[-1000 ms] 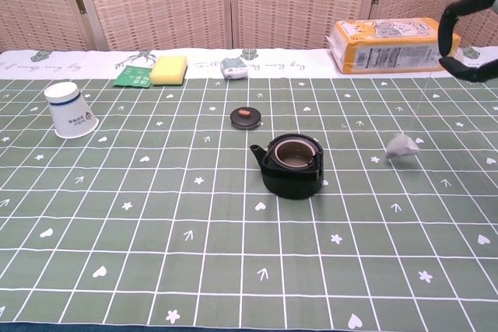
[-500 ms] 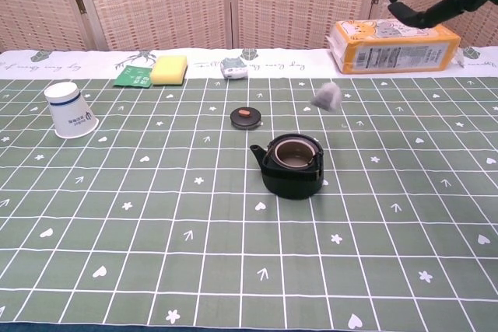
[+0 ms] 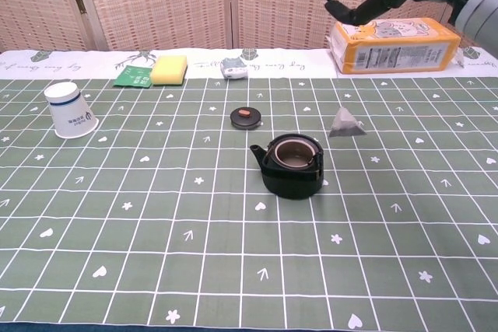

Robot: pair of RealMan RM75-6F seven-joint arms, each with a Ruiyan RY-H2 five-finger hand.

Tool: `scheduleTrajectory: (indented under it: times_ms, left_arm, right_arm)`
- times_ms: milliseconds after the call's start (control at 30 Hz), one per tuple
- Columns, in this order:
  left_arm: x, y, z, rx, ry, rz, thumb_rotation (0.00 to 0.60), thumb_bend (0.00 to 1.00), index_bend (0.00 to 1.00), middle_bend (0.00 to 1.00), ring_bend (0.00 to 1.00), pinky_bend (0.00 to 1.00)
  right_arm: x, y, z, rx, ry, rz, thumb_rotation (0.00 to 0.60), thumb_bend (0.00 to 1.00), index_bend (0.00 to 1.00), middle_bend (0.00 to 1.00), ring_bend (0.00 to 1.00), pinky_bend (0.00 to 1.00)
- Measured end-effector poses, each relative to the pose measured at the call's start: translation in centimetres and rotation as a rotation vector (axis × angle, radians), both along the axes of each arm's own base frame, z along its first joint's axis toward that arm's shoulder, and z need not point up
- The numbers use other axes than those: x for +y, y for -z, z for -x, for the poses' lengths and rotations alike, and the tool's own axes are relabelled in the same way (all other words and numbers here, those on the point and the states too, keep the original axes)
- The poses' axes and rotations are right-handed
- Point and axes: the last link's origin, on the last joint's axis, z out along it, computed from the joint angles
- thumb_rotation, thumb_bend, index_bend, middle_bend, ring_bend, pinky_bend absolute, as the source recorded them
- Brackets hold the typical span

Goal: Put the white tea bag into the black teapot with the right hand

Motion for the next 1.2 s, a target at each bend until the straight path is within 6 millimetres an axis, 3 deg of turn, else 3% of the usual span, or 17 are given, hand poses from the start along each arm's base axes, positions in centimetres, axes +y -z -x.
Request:
scheduleTrajectory:
  times_ms: [400,1200]
  left_arm:
    - [-0.1,-0.4,0.0,-0.015,0.004,-0.006,0.6,0.48,0.09,0.11,0.11,0.01]
    - [-0.1,-0.9,0.1,-0.027,0.002,-0.017,0.6,0.48,0.09,0.11,0.11,0.01]
  right_arm:
    - [0.2,1.4,-1.5,0.012,-0.016,-0.021,0.6,0.48,0.63,0.04,0.06,0.0]
    - [0.6,2.8,-1.4,0.045,-0.031,-0.049,0.6,0.48,0.63,0.04,0.06,0.0]
